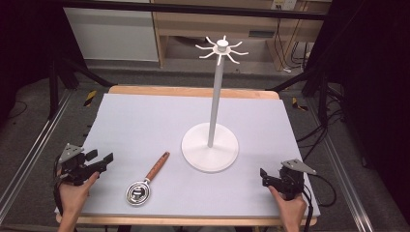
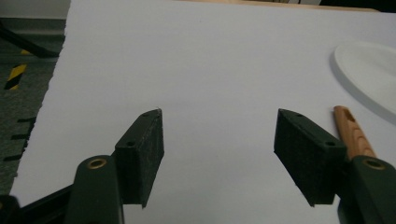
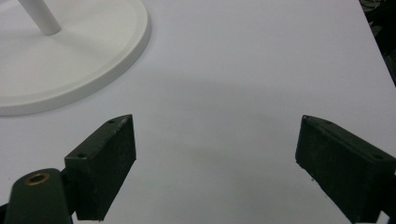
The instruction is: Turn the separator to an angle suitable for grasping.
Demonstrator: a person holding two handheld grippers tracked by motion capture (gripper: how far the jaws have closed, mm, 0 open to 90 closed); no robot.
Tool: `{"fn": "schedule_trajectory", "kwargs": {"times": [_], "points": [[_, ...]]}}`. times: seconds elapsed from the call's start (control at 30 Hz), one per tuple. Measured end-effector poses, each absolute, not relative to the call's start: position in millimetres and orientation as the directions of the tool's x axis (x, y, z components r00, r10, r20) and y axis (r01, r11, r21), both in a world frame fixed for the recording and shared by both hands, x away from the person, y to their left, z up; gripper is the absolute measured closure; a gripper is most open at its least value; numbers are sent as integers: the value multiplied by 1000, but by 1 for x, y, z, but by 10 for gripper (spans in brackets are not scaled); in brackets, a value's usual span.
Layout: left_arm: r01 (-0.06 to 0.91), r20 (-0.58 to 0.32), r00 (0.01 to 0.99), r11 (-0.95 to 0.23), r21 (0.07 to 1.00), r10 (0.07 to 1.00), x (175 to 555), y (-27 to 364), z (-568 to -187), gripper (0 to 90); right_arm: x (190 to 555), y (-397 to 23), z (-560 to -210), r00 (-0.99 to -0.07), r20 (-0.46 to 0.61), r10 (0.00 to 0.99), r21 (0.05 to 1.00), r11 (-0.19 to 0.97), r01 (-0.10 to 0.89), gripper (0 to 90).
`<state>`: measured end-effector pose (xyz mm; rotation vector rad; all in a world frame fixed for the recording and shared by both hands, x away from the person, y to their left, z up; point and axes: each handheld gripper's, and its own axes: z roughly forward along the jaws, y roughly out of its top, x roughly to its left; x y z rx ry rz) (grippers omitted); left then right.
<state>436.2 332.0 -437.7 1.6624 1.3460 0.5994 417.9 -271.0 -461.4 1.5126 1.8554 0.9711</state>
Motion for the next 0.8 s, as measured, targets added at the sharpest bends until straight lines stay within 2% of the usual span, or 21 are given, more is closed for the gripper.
{"fn": "schedule_trajectory", "kwargs": {"times": [0.27, 0.8], "points": [[494, -156, 333, -31, 869, 930, 430, 322, -423, 326, 419, -272, -464, -214, 26, 977, 797, 108, 595, 126], [484, -88, 422, -142, 864, 902, 430, 290, -411, 342, 417, -261, -463, -230, -3, 973, 802, 140, 580, 116]]}}
